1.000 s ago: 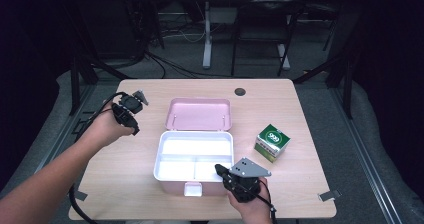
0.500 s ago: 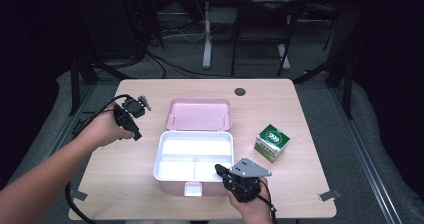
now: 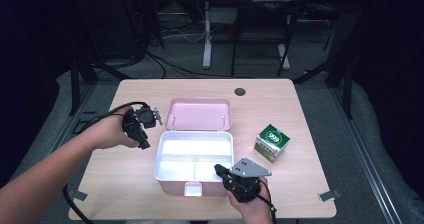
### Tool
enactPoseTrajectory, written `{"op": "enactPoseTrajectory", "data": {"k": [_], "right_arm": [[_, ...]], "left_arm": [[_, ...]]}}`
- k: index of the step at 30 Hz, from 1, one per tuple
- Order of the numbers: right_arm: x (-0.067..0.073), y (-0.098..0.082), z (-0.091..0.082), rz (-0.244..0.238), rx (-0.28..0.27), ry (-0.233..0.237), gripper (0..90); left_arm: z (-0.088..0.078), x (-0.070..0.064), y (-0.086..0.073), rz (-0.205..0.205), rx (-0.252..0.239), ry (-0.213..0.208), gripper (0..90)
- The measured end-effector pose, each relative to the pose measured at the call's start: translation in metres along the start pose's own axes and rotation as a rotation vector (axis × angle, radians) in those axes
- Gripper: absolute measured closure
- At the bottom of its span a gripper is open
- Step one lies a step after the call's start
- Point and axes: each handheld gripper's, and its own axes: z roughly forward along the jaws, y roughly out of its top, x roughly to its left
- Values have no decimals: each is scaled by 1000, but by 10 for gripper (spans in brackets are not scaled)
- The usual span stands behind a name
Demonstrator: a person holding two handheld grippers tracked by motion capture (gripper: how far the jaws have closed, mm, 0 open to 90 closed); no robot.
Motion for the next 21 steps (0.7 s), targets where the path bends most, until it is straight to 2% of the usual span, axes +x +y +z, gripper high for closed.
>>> {"op": "enactPoseTrajectory", "data": {"k": [3,7,9,11,12,14,21], "right_arm": [[0,0,0,-2,2,-2,888],[0,0,-1,-4,6,-3,886],[0,0,0,-3,5,-2,886],[0,0,0,-3,6,-3,886],[0,0,0,-2,5,-2,886],[0,0,0,-3,5,-2,885],[0,1,-1,-6,13,-3,883]], "left_arm": [[-1,-5,7,60,-6,2,659],[-5,-11,16,112,-12,3,660],[-7,-15,22,144,-28,25,684],[-8,-18,27,164,-35,8,711],[-9,-21,30,174,-26,10,711],[-9,-23,35,189,-38,14,710],[-6,-32,54,232,-43,0,722]]}}
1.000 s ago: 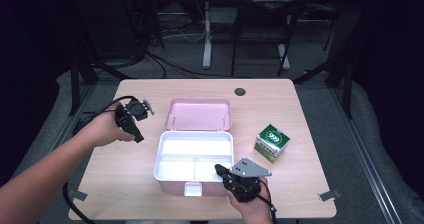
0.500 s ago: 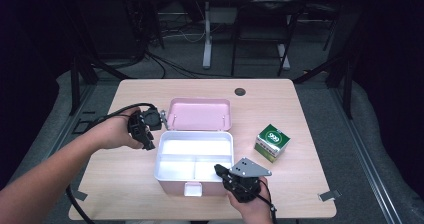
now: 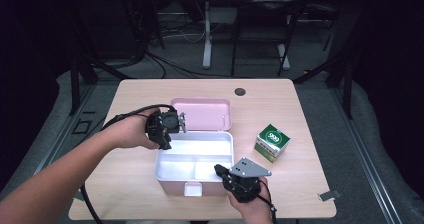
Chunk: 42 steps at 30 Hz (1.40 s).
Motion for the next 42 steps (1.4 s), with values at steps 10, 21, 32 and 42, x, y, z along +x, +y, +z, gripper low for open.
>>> {"op": "enactPoseTrajectory", "data": {"k": [10,21,32,42], "right_arm": [[0,0,0,-3,-4,-2,883],[0,0,0,-6,-1,-4,883],[-1,-1,-2,-1,-13,-11,891],[-2,0,-4,7,-11,-17,890]], "left_arm": [[6,-4,23,46,0,-15,746],[18,-12,45,89,5,-43,750],[30,-16,58,110,20,-61,750],[42,-17,62,136,59,-66,772]]}}
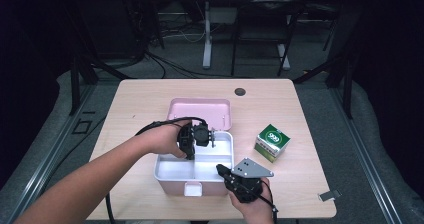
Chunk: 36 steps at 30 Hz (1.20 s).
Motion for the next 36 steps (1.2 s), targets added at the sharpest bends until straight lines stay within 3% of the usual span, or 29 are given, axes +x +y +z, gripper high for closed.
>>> {"op": "enactPoseTrajectory", "data": {"k": [5,15,21,24,36], "right_arm": [[-2,0,-1,2,5,-5,886],[-2,1,-1,0,7,-6,885],[-1,2,-3,-8,-2,-6,881],[0,3,-5,-22,-6,-32,879],[-9,8,-13,-8,-21,-45,875]], "left_arm": [[5,-1,2,7,16,-20,827],[9,2,1,16,10,-21,883],[9,2,2,22,15,-22,888],[9,2,2,27,16,-17,889],[5,0,1,32,20,-10,893]]}}
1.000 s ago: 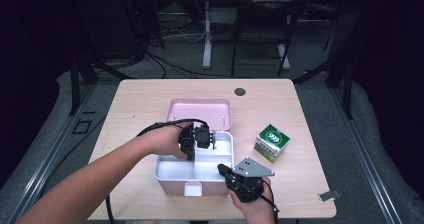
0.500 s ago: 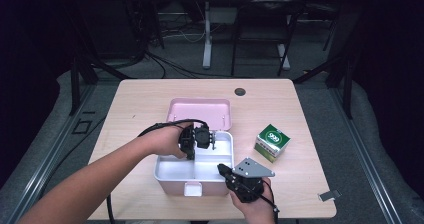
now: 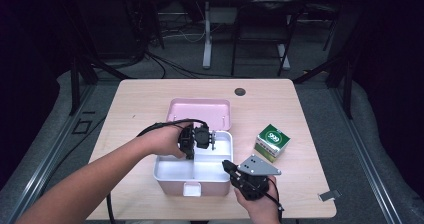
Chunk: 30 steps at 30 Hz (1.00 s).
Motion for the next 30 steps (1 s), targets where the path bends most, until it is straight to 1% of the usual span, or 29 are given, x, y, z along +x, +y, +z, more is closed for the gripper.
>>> {"op": "enactPoseTrajectory", "data": {"k": [3,4,6,7,8,10,11,12,13,14,16,18,20,22,23,25,26,27,29,30], "right_arm": [[-3,1,-3,9,-5,-12,873],[-4,2,-4,14,-11,-8,872],[-7,3,-7,17,-12,-22,871],[-9,4,-7,23,-37,-26,871],[-10,5,-9,22,-29,-29,870],[-15,6,-12,28,-33,-42,870],[-16,7,-13,34,-37,-55,869],[-18,7,-14,38,-39,-46,868],[-19,8,-14,43,-40,-49,866],[-19,8,-15,47,-41,-58,864],[-21,8,-16,53,-38,-58,862],[-23,8,-17,57,-41,-66,860],[-24,8,-17,65,-40,-72,860],[-26,8,-17,72,-41,-80,858],[-26,8,-16,75,-50,-75,857],[-27,7,-16,74,-38,-68,853],[-27,6,-14,80,-50,-74,849],[-27,6,-15,77,-33,-71,845],[-27,5,-13,76,-29,-70,843],[-26,5,-12,73,-33,-70,843]], "left_arm": [[-2,0,0,4,1,5,893],[-3,0,0,2,0,6,893],[-5,0,-1,-3,0,8,893],[-6,0,-1,-5,1,8,893],[-7,0,0,-2,3,10,893],[-10,-1,0,-4,7,6,893],[-11,-1,0,-5,6,11,893],[-13,-1,0,-10,5,12,893],[-15,-1,0,-11,2,20,893],[-17,-1,0,-18,8,14,893],[-22,-1,-1,-19,-1,19,893],[-26,1,-3,-40,-19,22,893],[-31,2,-6,-51,-21,31,893],[-34,3,-10,-67,-24,23,893],[-35,3,-12,-78,-27,25,893],[-36,4,-17,-94,-24,33,893],[-37,5,-19,-107,-25,34,893],[-38,6,-22,-117,-28,31,893],[-39,7,-27,-136,-32,36,893],[-39,8,-29,-149,-30,29,893]]}}
